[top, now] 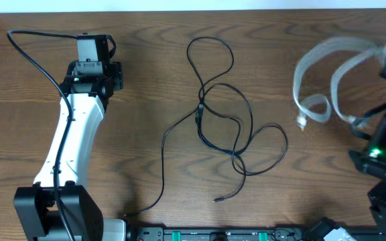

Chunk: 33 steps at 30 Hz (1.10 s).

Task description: Untangle cables

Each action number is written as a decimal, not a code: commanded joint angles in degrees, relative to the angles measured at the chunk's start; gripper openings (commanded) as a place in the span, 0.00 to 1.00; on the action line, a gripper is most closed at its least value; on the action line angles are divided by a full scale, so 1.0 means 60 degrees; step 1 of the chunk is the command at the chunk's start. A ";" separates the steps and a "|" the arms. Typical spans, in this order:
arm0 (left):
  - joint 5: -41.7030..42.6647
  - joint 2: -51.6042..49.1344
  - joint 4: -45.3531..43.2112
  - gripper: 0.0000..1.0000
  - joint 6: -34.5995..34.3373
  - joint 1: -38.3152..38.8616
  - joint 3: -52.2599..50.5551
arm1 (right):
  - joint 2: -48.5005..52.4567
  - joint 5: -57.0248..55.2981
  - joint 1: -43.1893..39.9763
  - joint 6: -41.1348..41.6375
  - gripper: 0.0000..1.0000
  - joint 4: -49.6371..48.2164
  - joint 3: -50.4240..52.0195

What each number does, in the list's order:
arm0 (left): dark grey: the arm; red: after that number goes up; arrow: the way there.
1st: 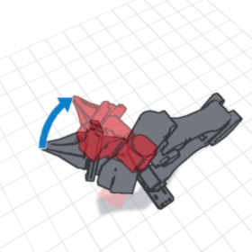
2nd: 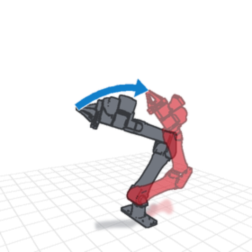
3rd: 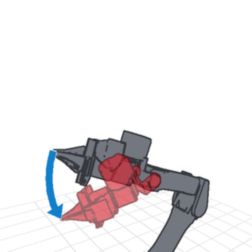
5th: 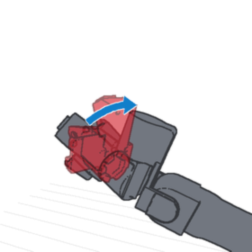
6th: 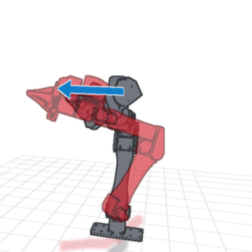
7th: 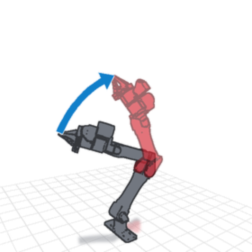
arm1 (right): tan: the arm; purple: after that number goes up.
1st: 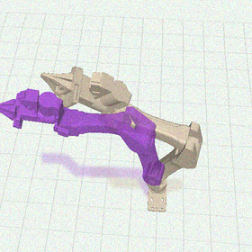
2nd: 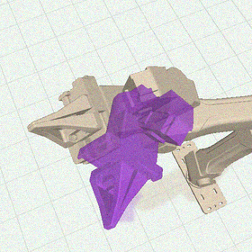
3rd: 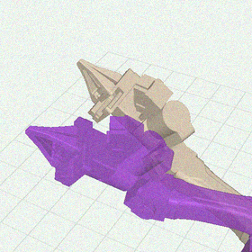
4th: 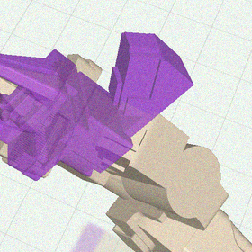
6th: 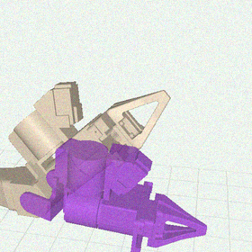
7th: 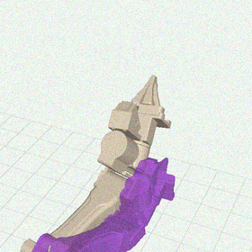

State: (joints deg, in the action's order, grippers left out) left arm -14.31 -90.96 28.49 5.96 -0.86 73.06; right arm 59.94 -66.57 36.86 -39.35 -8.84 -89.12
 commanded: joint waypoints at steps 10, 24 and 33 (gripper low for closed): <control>0.1282 0.0120 -0.0091 0.74 -0.0117 -0.0015 0.0040 | 0.0379 -0.1563 -0.3687 0.1592 0.01 0.0969 -0.0018; 0.1282 0.0120 -0.0106 0.73 -0.0120 -0.0015 0.0040 | 0.2823 0.2007 -0.9056 0.4309 0.01 0.3111 -0.0018; 0.1282 0.0120 -0.0080 0.68 -0.0117 -0.0015 0.0040 | 0.4809 0.5337 -1.1675 0.4495 0.01 0.2889 -0.0018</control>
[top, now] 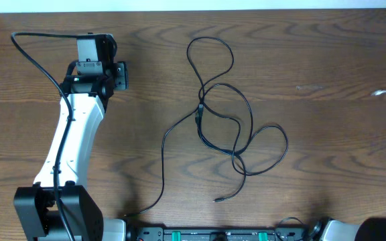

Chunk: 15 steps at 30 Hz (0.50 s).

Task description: Untangle cables

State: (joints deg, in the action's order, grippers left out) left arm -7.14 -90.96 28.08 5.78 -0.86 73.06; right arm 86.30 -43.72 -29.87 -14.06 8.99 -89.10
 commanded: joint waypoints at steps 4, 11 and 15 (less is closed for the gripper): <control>0.0091 0.0120 -0.0011 0.68 -0.0087 -0.0015 0.0040 | 0.1402 0.2124 -0.1472 0.0284 0.01 -0.0164 -0.0022; 0.0091 0.0120 -0.0007 0.63 -0.0091 -0.0011 0.0040 | 0.2969 0.2430 -0.2426 0.0517 0.01 0.0044 -0.0022; 0.0113 0.0120 -0.0007 0.61 -0.0095 -0.0004 0.0040 | 0.3705 0.3133 -0.2710 0.0739 0.01 0.0506 -0.0022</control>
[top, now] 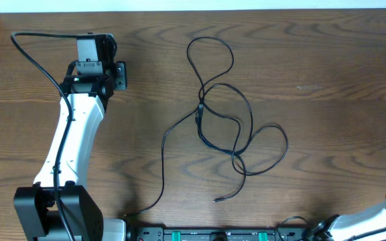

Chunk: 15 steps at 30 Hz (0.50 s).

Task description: Untangle cables

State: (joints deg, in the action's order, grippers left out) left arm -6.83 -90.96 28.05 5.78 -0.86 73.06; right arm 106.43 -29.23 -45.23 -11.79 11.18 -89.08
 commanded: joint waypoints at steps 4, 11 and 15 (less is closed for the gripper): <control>0.0076 0.0120 0.0000 0.61 -0.0095 0.0015 0.0040 | 0.0925 0.1690 -0.0222 0.0630 0.08 0.0685 -0.0025; 0.0069 0.0120 0.0000 0.61 -0.0084 0.0011 0.0040 | 0.1647 0.4065 -0.0135 0.1290 0.99 0.1785 -0.0025; 0.0069 0.0120 0.0000 0.62 -0.0084 0.0011 0.0040 | 0.1661 0.4615 -0.0007 0.1789 0.99 0.2539 -0.0025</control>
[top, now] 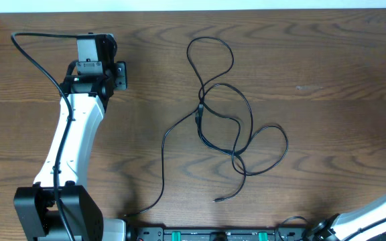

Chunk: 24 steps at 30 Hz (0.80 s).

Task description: Untangle cables

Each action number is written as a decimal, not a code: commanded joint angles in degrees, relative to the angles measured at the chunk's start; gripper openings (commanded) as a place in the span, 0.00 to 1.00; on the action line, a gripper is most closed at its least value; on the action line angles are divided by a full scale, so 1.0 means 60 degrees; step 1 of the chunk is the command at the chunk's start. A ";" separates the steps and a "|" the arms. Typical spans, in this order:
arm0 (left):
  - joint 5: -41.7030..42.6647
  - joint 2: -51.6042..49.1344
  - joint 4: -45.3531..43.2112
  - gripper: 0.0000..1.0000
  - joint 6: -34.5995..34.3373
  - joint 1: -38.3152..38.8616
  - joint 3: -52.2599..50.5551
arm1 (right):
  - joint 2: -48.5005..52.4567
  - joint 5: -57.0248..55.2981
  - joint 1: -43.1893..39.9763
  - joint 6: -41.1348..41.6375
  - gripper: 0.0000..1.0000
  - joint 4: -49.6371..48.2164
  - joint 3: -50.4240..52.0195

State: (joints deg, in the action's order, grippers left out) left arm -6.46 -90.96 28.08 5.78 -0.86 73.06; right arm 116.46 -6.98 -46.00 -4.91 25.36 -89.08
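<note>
A thin black cable (224,120) lies on the middle of the wooden table in several overlapping loops. One free end (217,199) points toward the front edge and a long strand (163,167) runs down to the front left. My left gripper (122,75) rests on the table at the far left, well apart from the cable, and its fingers look spread with nothing between them. A sliver of white cable shows at the right edge. Only a piece of the right arm (379,213) shows at the bottom right; its gripper is out of view.
The left arm's white link (69,144) and its own black lead (35,57) take up the left side of the table. A rail with green clips (213,235) runs along the front edge.
The white cable sliver at the right edge sits a little lower and shows slightly more. The right arm's link at the bottom right has shifted a bit. The black cable and left arm are unchanged.
First the right arm was over the right side of the table with a white flat cable blurred in motion. A second later the arm and most of that cable were out of frame. The left gripper's fingers changed shape then. The black cable never moved.
</note>
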 commanded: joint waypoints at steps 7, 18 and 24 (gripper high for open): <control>0.0011 0.0117 -0.0011 0.62 -0.0084 0.0011 0.0040 | -0.0015 0.2091 0.1042 0.0535 0.99 0.1424 -0.0025; 0.1472 -0.0026 0.0670 0.63 -0.0087 0.0011 0.0040 | -0.0015 0.3880 0.5741 -0.0849 0.99 0.2390 -0.0025; 0.1909 -0.0044 0.2612 0.63 -0.0353 0.0011 0.0040 | -0.0015 0.3439 0.8470 -0.0925 0.99 0.3300 -0.0025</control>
State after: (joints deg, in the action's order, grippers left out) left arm 2.44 -90.98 41.47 5.45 -0.84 73.06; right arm 116.49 14.59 0.47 -8.71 43.94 -89.10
